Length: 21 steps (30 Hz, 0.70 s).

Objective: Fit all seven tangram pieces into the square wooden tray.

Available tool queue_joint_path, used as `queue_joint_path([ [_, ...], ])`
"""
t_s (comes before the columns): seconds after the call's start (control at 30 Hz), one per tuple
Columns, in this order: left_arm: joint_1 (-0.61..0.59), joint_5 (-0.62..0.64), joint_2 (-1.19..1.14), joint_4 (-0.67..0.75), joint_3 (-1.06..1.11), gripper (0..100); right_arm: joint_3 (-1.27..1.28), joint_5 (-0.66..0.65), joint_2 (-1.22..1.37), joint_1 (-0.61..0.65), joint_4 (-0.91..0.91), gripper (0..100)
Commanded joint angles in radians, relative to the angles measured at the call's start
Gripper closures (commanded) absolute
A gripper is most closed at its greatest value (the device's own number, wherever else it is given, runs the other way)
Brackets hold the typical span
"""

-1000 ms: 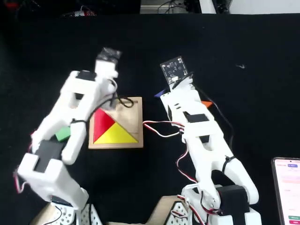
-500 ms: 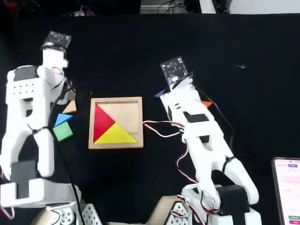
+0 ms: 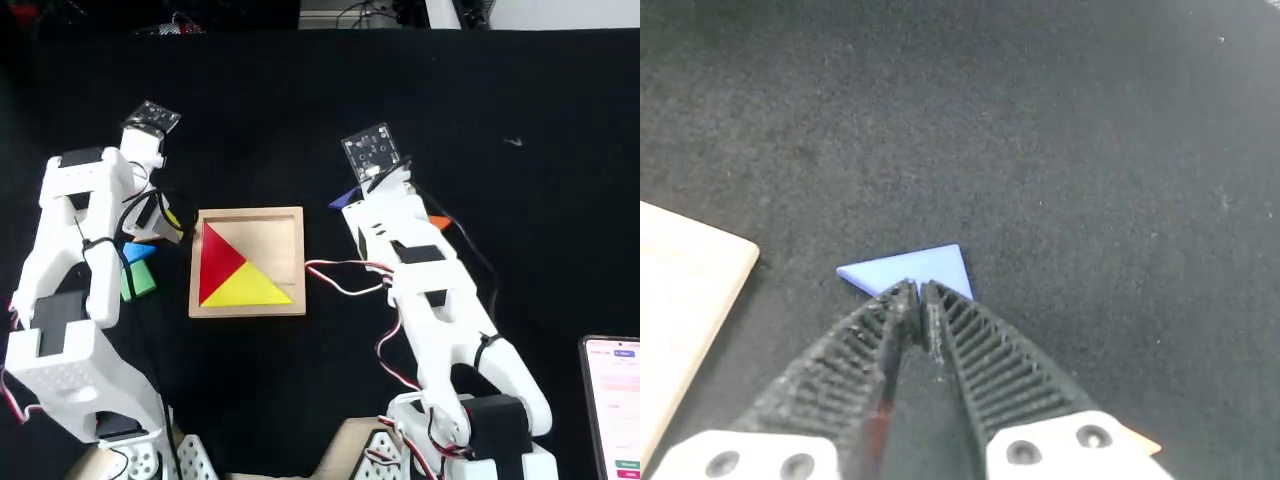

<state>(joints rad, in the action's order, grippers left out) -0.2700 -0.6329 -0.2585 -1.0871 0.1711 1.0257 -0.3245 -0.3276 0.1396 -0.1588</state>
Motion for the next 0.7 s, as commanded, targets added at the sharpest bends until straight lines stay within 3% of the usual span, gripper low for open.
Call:
queue_joint_path([
  [0.0,0.050,-0.014,0.017,-0.025,0.018,70,-0.008,0.002,-0.031,0.011,0.021,98.6],
  [0.2,-0.007,-0.017,-0.002,0.048,0.008,70,-0.008,0.002,-0.031,0.011,0.021,98.6],
  [0.37,-0.140,-0.078,0.028,-0.044,-0.031,70,-0.008,0.002,-0.031,0.011,0.021,98.6],
  [0.67,-0.140,-0.123,-0.048,0.009,0.022,70,-0.008,0.002,-0.031,0.011,0.021,98.6],
])
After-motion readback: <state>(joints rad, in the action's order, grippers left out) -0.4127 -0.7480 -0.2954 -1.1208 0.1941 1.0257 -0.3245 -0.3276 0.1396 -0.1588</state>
